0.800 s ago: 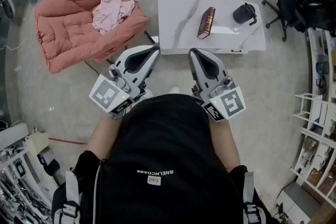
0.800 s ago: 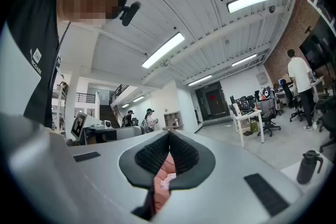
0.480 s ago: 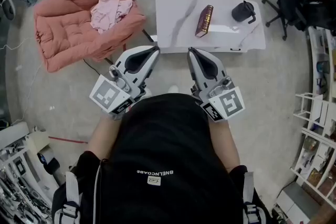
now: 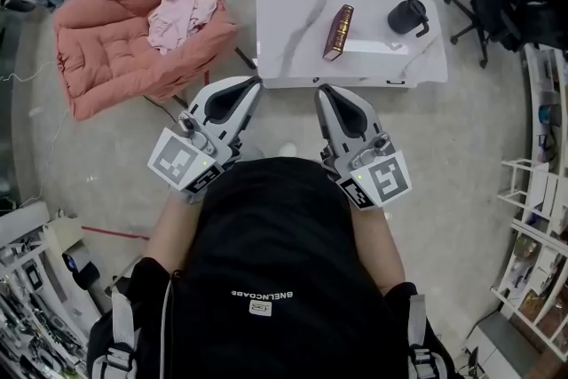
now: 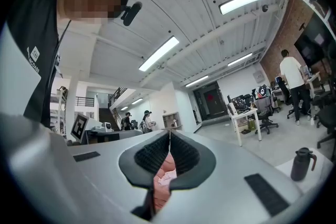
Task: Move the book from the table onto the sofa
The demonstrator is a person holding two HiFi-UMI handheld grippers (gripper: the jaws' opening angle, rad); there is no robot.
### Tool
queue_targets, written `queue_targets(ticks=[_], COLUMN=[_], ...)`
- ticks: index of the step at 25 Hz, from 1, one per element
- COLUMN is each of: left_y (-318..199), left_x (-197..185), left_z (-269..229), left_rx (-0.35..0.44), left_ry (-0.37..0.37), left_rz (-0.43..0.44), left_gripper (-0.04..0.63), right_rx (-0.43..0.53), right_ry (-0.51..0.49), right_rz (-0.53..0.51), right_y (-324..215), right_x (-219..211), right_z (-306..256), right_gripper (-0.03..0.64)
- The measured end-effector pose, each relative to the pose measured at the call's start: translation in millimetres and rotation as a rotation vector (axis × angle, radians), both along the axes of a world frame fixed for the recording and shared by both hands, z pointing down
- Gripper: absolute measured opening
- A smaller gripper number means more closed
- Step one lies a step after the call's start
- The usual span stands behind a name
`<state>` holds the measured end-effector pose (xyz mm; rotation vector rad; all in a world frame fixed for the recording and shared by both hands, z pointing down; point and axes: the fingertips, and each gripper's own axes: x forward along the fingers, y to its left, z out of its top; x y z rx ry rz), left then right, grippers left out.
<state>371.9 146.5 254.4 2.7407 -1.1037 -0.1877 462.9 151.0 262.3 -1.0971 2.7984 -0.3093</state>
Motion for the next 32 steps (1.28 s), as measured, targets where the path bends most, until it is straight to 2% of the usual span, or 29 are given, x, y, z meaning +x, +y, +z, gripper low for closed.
queue_targets(ticks=[8,13,16,22,29,32], left_y=[-14.0,-35.0,-58.4,-109.3,-168.7,-193.0], left_x=[14.0,3.0,-4.4,-24.9,-59.5,-77.4], left_z=[10.5,28.8,28.0,35.2,49.9,51.3], left_rx=[-0.013,-0.045,-0.050,-0.061,-0.114,-0.105], left_ry=[-0.013,-0.020,0.006,0.027,0.041,0.045], left_rz=[0.006,0.032,0.037,0.092,0.178,0.199], left_gripper=[0.012,0.014,0.014,0.014,0.014,0.014], right_rx=[-0.046,-0.063,-0.084,-0.118,-0.143,-0.163], right_ry=[-0.005,0.003,0.011,0.025,0.061,0.074], right_rz=[0.021,0.056,0.082,0.138,0.209,0.246], right_y=[-16.1,-40.6,-60.3,-109.6,-171.0,-195.8], right_x=[17.6,15.8,11.8,-10.6,-45.1,-58.8], right_z=[16.2,24.1,30.7,39.0,46.4,51.2], right_gripper=[0.028,0.028,0.028,0.028,0.028,0.028])
